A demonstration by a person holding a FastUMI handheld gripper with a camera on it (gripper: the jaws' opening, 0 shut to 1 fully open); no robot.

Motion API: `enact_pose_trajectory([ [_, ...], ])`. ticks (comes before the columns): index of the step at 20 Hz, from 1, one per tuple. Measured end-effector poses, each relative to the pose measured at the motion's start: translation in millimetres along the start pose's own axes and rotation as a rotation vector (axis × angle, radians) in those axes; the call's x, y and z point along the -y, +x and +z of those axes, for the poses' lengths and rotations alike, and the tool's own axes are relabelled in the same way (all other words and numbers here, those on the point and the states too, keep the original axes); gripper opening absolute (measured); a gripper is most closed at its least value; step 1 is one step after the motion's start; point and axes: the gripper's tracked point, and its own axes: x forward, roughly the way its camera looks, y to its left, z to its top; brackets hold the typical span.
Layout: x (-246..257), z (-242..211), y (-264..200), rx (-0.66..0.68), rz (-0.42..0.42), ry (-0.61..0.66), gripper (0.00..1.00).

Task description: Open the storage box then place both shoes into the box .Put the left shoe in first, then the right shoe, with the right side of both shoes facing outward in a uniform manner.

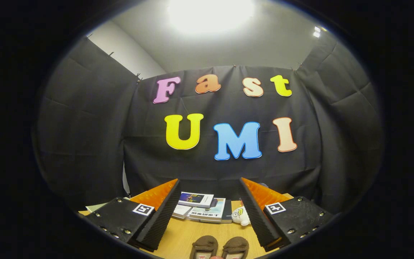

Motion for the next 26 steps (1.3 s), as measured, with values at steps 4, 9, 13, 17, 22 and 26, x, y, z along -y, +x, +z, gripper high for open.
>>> enact_pose_trajectory([
  [4,-4.4,-2.0,-4.0,0.0,0.01,0.032,0.97],
  [9,-17.4,-17.0,-7.5,-0.035,0.051,0.14,0.97],
  [13,-29.2,-38.1,-10.9,-0.094,0.072,0.222,0.97],
  [17,-49.7,-63.8,-14.6,-0.164,0.113,0.331,0.96],
  [22,-75.5,-98.3,-16.5,-0.26,0.149,0.468,0.97],
  [26,-96.6,-128.9,-17.8,-0.369,0.175,0.624,0.95],
])
